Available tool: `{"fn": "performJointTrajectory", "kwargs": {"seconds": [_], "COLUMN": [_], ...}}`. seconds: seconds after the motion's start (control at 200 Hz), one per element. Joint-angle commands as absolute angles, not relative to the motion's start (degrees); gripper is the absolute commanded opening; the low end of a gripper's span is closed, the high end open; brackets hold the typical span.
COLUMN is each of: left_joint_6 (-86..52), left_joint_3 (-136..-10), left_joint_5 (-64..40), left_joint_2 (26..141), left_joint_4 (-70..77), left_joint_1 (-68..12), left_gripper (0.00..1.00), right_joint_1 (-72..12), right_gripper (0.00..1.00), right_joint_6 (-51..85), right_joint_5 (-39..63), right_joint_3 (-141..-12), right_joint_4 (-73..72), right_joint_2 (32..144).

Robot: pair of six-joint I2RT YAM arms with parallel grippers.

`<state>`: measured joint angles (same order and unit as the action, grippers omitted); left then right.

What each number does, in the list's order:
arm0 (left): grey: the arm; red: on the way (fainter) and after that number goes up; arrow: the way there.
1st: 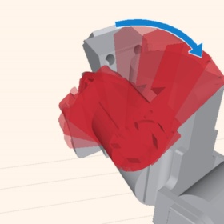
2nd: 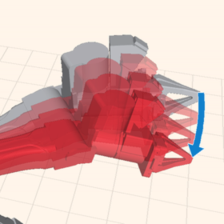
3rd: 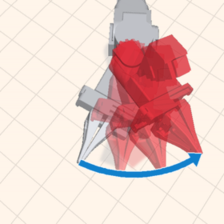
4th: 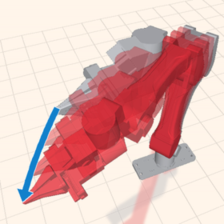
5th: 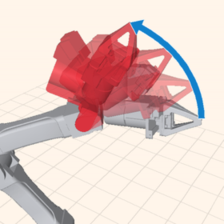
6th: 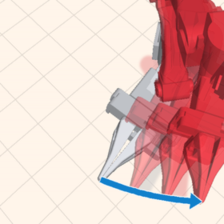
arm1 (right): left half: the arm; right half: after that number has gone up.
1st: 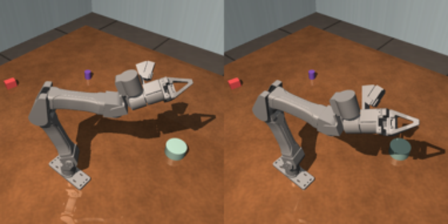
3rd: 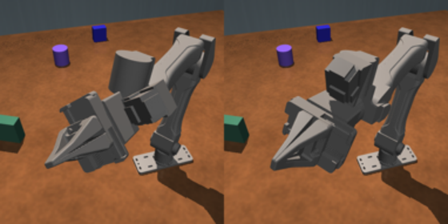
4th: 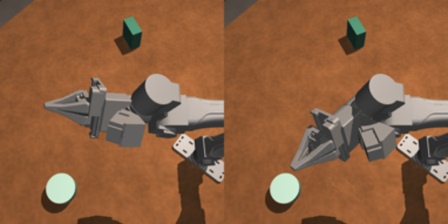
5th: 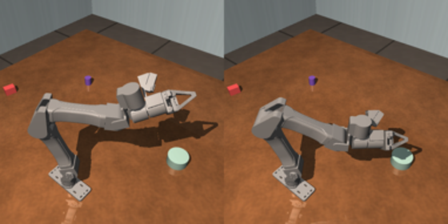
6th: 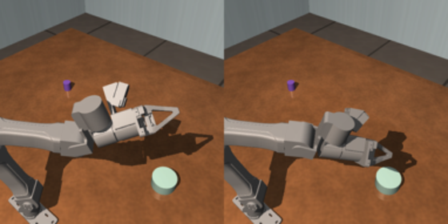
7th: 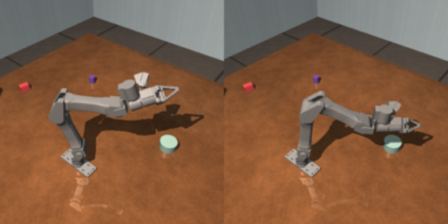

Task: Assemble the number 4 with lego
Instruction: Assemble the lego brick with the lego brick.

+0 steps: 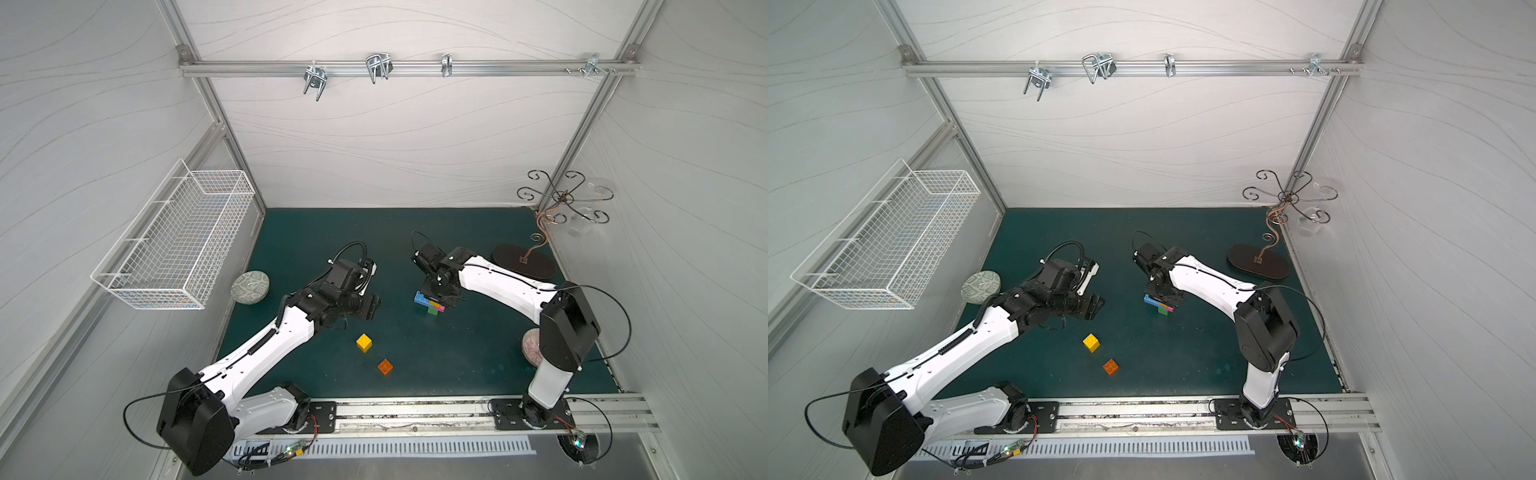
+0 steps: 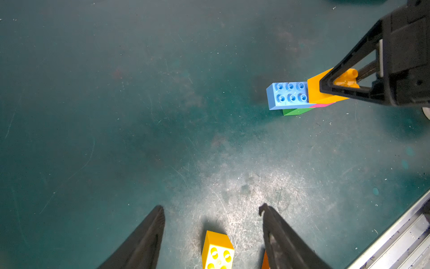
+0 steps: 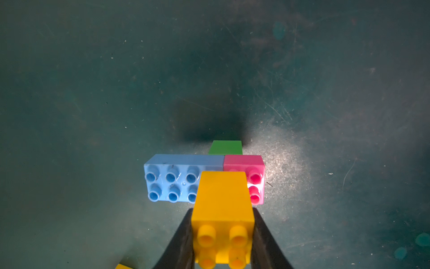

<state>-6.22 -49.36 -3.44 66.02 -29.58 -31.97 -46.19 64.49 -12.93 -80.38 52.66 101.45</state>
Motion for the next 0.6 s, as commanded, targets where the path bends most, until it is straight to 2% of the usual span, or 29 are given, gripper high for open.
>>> {"fn": "performJointTrajectory", "kwargs": {"seconds": [0.0, 0.595], "left_joint_6": [-6.6, -6.5], "left_joint_3": [-49.7, -49.9], "left_joint_5": [-3.4, -3.4], "left_joint_2": [64.8, 65.3], "left_joint_4": [-28.2, -28.3], "left_joint_1": [-31.7, -31.7], "left_gripper": [0.69, 0.69], "right_joint_1": [-44.9, -43.6], "right_gripper": [0.00, 0.00], "right_joint_6": [61.1, 53.8], "right_joint_5": [-10.8, -5.7], "right_joint_3": [-79.0, -82.3], "right_joint_4": [54.9, 58.4], "right_joint_2": [104.5, 111.6]}}
